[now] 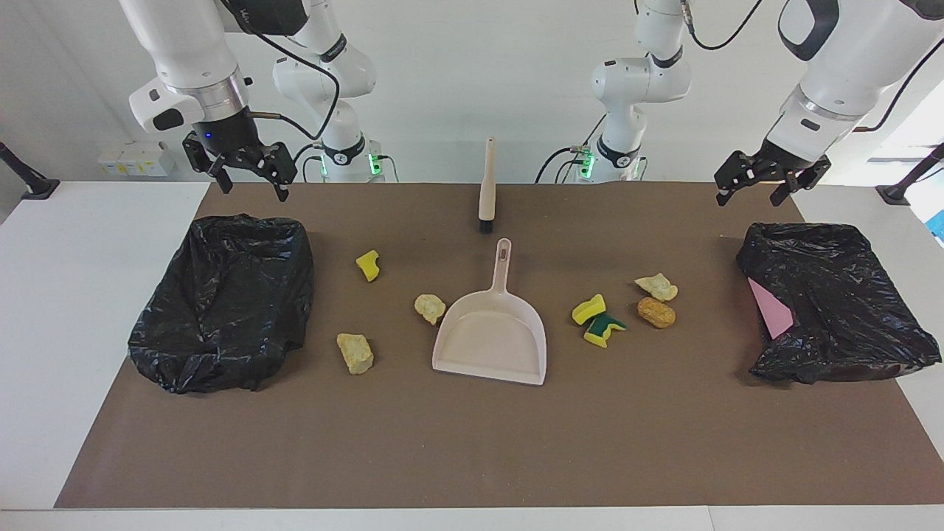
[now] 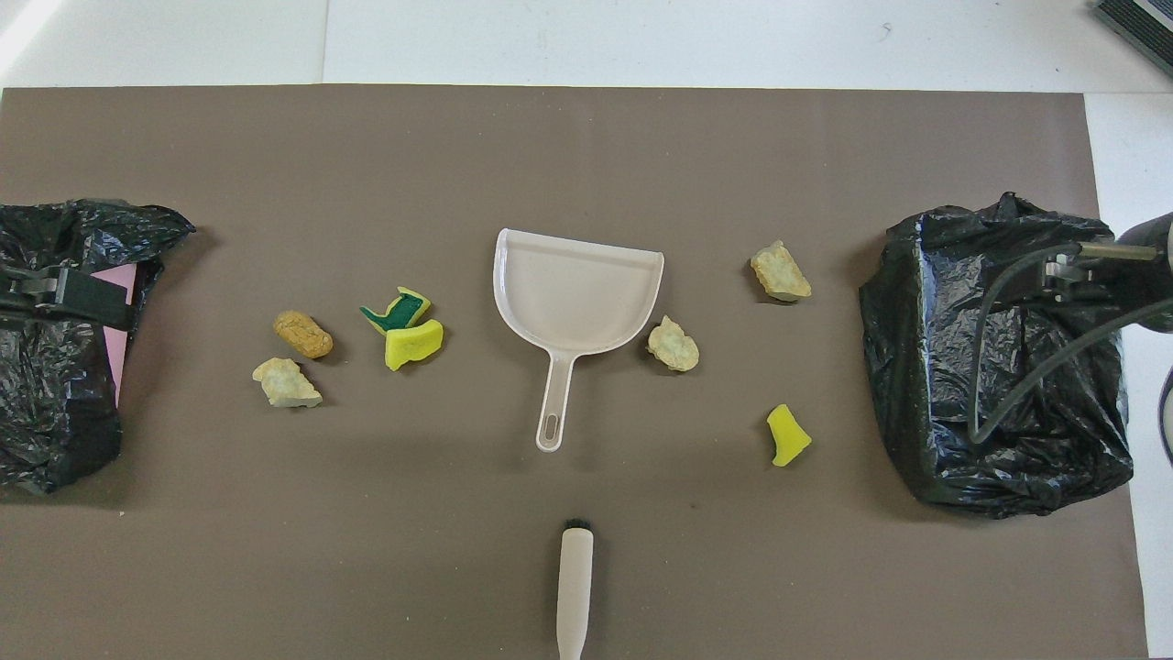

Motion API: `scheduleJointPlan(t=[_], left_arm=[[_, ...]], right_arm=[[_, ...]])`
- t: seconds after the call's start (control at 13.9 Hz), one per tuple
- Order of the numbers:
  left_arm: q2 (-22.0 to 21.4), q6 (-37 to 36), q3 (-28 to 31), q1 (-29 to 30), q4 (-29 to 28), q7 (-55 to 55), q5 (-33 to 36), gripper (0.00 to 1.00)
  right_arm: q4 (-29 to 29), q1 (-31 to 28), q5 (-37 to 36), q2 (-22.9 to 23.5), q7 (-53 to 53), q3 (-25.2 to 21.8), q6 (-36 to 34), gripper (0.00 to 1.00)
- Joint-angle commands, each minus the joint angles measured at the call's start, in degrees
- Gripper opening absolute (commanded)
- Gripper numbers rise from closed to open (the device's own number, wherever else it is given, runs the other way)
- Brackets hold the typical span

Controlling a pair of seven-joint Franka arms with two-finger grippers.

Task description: Sweep and dump trash in bin

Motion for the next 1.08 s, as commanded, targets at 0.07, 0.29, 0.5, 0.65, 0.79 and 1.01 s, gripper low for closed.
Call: scheduleJointPlan(t=[0.07,0.29,0.5,0.65,0.79,1.01], left_arm=[[0.52,-0.87,0.28,-0.53,1.54,3.31,0.70,1.00],[0.52,-0.52,0.28,-0.44,1.36,3.40,0.53,1.00],[0.08,-0.35,0.19,-0.62,0.67,3.58,0.27,1.00],[-0.09,0.18,0.19,-0.71,-0.91,3.76,-0.95,1.00],[-0.36,1.06,0.11,-0.79,-3.63,4.37,-3.24,1.00],[-1.67,3.25,-0.24,-3.94,-8.81,6.04,-4.57,1.00]], right_arm=[[-0.23,-0.63,0.67,-0.19,-2.05,0.08,0.33,1.00],[-0.23,-0.63,0.67,-0.28,-1.96,0.08,0.16,1.00],[-0.15,-0.54,0.67,-0.19,-1.87,-0.01,0.42,1.00],[-0.15,-0.63,0.67,-0.19,-1.87,-0.10,0.42,1.00],[-0.23,-0.63,0.67,-0.28,-1.87,-0.19,-0.10,1.00],[-0.58,-0.63,0.67,-0.37,-1.26,-0.27,0.07,1.00]])
